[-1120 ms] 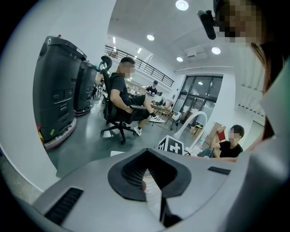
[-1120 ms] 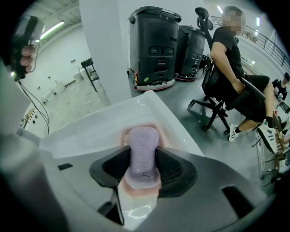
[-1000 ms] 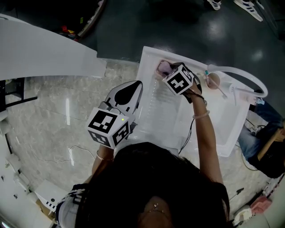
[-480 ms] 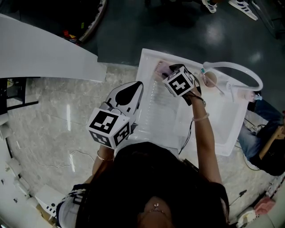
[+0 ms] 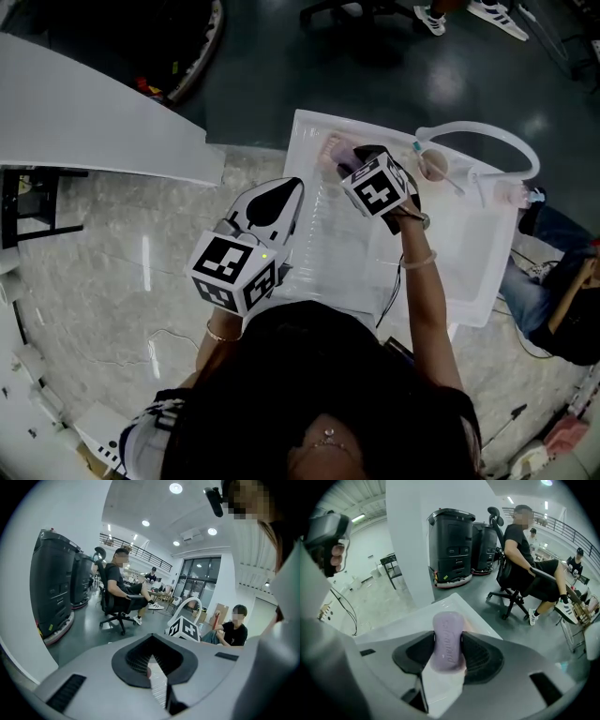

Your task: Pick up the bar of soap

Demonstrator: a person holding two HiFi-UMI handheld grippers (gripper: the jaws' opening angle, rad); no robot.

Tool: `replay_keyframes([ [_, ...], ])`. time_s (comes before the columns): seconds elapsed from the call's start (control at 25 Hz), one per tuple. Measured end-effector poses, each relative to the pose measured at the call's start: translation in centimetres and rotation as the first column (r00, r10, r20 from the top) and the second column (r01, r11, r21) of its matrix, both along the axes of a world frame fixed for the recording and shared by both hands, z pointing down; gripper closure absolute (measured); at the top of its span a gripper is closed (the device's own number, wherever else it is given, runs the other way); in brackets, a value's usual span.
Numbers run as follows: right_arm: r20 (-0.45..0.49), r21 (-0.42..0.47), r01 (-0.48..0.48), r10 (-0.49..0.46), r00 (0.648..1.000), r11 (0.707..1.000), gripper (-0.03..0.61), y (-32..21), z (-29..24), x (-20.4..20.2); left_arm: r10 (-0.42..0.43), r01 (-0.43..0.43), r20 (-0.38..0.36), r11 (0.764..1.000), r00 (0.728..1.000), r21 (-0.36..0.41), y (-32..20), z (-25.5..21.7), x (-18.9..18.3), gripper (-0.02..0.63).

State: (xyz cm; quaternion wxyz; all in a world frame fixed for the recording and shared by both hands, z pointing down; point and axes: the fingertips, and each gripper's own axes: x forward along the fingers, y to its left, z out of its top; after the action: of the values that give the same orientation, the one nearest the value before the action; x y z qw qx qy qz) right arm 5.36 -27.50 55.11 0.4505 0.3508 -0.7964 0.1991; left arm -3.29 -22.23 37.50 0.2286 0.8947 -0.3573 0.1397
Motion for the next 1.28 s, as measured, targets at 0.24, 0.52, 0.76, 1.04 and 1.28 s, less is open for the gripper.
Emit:
replay_keyframes([
  [0.24,0.038,0.04,-0.024,0.023,0.999,0.999,0.388,1.2,-1.9,-0.4,0.01,-0.01,-0.001,1.0,1.0,0.021,0.8,-0.7,0.4,0.614],
  [0.52,0.092,0.117,-0.065,0.055,0.994,0.991,0.387,2.9,-5.4,-0.6,0.035,-0.035,-0.004,0.998,0.999,0.046,2.3,-1.8,1.1,0.615],
  [0.76,0.15,0.158,-0.113,0.089,0.985,0.981,0.387,4.7,-8.5,-0.3,0.053,-0.052,-0.006,0.996,0.999,0.07,3.5,-3.0,1.8,0.615],
  [1.04,0.21,0.211,-0.163,0.118,0.97,0.964,0.388,6.9,-11.0,0.3,0.071,-0.07,-0.005,0.993,0.997,0.098,5.2,-3.9,2.8,0.615],
  [1.28,0.255,0.276,-0.197,0.126,0.959,0.941,0.388,8.7,-14.0,1.1,0.085,-0.084,-0.008,0.989,0.996,0.12,6.3,-4.6,3.6,0.615],
])
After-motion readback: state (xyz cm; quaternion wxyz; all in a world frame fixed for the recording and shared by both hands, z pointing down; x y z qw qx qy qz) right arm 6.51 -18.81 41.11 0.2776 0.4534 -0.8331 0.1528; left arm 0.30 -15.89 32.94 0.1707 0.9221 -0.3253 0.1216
